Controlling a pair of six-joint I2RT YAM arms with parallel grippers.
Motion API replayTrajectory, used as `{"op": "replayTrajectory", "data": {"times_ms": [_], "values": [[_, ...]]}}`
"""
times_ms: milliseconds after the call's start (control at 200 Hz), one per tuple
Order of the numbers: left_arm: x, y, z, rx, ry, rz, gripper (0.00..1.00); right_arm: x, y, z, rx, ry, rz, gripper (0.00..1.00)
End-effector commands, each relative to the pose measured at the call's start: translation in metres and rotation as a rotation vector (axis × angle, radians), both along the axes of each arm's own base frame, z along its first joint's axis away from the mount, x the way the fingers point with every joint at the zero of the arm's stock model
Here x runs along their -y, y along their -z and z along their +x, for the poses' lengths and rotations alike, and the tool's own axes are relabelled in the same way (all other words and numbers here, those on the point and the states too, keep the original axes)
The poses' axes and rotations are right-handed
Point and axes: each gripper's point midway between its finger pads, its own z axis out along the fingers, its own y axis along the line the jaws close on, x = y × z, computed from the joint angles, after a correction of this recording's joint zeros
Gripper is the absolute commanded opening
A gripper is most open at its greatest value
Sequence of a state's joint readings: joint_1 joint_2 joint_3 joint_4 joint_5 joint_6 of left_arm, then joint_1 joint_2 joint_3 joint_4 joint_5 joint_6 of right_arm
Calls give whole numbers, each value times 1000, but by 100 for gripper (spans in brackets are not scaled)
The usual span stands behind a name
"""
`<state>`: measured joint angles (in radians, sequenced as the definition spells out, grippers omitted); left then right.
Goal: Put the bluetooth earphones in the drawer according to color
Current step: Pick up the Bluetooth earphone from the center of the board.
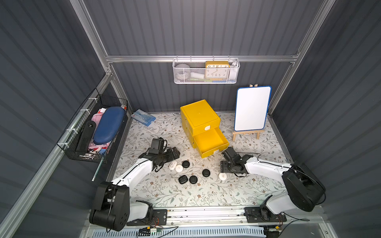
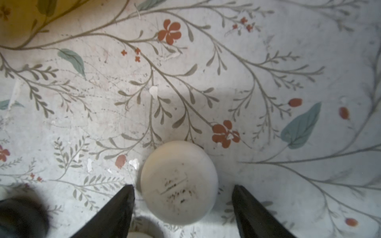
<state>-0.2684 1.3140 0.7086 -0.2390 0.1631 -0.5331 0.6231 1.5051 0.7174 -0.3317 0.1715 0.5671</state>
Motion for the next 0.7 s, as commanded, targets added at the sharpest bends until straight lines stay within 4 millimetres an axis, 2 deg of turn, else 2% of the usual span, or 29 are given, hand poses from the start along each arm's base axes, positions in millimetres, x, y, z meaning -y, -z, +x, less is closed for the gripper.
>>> {"op": "replayTrajectory", "data": {"times_ms": [0,115,370,485,695], "values": [[-2,7,-3,-17,-7,4,99,0,3,6,3,18,-20,79],[-2,7,-3,-18,-7,5,99,-1,7,8,-6,18,-29,79],[-2,4,-3,-15,-6,0,99,-1,0,6,7,14,-13,64],[-2,4,-3,-16,-9,2,99,0,-11,4,23,6,1,57],[-5,1,-3,-9,-24,13,99,-5,-46,5,100,-21,68,57]]}}
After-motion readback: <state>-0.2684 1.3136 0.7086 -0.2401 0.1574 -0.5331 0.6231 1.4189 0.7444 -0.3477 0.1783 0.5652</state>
